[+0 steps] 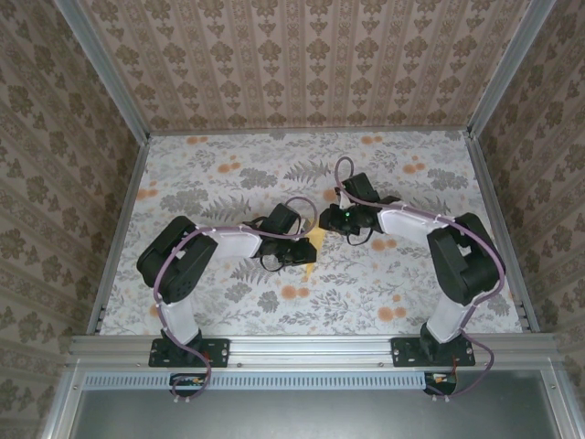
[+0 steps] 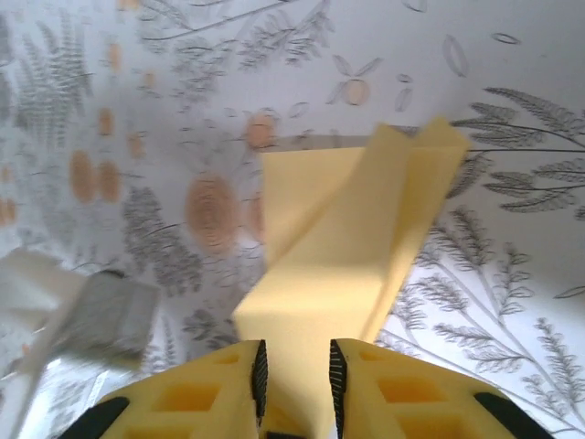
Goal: Fold a paper plane with a square sheet of paper (fold left side to right side)
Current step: Fold the wing for the fifth time at the center of the table.
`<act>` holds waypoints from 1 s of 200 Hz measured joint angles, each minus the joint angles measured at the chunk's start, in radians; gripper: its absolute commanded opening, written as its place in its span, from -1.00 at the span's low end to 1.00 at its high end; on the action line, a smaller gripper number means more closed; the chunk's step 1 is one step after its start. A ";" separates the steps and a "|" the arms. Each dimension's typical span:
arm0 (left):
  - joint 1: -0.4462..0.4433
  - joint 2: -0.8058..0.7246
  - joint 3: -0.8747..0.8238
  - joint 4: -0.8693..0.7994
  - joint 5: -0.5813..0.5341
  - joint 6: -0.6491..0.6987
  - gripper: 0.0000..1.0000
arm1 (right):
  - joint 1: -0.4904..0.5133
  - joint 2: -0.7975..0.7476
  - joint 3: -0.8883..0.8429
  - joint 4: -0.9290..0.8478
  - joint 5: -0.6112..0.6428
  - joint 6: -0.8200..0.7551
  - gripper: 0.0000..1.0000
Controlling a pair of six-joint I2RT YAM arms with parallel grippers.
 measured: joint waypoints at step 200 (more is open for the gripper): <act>-0.001 0.002 0.000 -0.001 -0.005 0.000 -0.68 | 0.052 0.156 0.011 0.050 -0.016 -0.031 -0.76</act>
